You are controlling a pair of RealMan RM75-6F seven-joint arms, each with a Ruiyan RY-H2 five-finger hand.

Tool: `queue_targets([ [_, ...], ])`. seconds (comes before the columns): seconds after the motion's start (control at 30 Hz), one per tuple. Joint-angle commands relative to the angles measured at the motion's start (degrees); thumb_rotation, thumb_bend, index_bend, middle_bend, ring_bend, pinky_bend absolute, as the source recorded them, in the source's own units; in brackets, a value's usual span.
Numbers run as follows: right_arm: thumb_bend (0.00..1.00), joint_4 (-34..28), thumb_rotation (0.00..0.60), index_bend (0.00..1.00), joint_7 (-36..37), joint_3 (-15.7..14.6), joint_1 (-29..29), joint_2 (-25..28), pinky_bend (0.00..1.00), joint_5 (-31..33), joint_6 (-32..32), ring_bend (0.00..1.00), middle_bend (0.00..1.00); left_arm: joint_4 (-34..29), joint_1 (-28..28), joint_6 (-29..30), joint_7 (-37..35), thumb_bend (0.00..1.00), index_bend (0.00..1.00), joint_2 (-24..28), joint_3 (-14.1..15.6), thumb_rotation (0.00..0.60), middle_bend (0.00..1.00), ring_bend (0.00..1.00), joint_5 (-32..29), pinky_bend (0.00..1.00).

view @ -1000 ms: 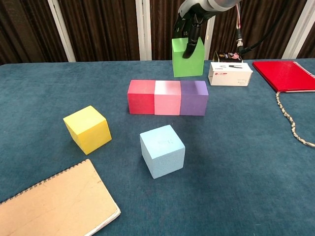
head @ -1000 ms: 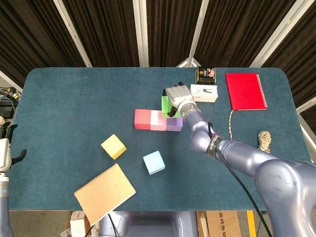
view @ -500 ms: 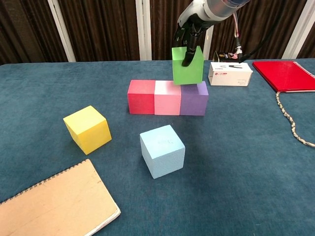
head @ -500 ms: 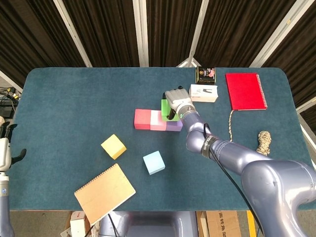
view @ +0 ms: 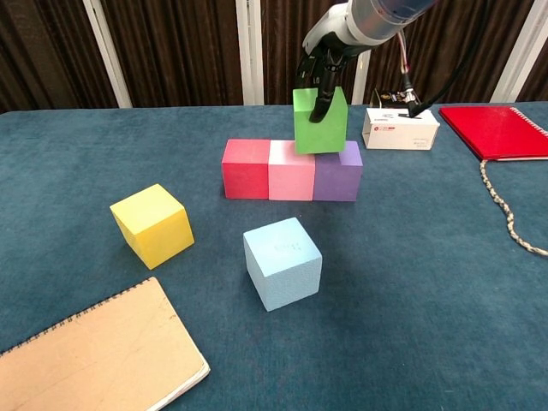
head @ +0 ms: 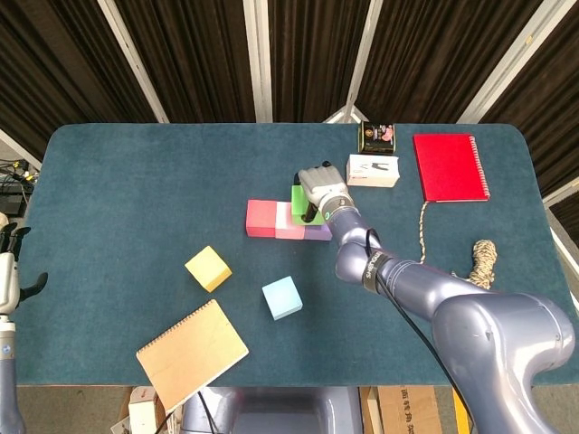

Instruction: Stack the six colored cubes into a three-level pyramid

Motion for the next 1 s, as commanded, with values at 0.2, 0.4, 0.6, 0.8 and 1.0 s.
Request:
queue_targets([
  [0.2, 0.34, 0.8, 0.600, 0.37, 0.6, -0.6, 0.2, -0.9, 0.00, 0.2, -0.2, 0.18, 0.32, 0.1, -0.2, -0.5, -0.1, 0.31, 0.18, 0.0, 0.1, 0.600, 0.09, 0.00, -0.1, 0.00],
  [0.4, 0.34, 1.1, 0.600, 0.37, 0.9, -0.9, 0.6, -1.3, 0.00, 0.5, -0.2, 0.18, 0.32, 0.0, -0.1, -0.2, -0.2, 0.31, 0.18, 0.1, 0.0, 0.600, 0.09, 0.00, -0.2, 0.00],
  [0.6, 0.34, 0.9, 0.600, 0.37, 1.3, -1.1, 0.8, -1.2, 0.00, 0.4, -0.2, 0.18, 0.32, -0.1, -0.1, -0.3, -0.4, 0.31, 0.18, 0.2, 0.1, 0.600, 0.09, 0.00, -0.1, 0.00],
  [0.8, 0.34, 0.7, 0.600, 0.37, 1.6, -1.3, 0.9, -1.3, 0.00, 0.5, -0.1, 0.17, 0.31, -0.3, 0.0, -0.1, -0.5, 0.31, 0.18, 0.3, 0.1, 0.600, 0.08, 0.00, -0.1, 0.00],
  [1.0, 0.34, 1.0, 0.600, 0.35, 2.0, -1.5, 1.0, -1.6, 0.00, 0.3, -0.3, 0.17, 0.31, -0.3, 0.1, 0.1, -0.6, 0.31, 0.18, 0.4, 0.1, 0.600, 0.09, 0.00, -0.1, 0.00],
])
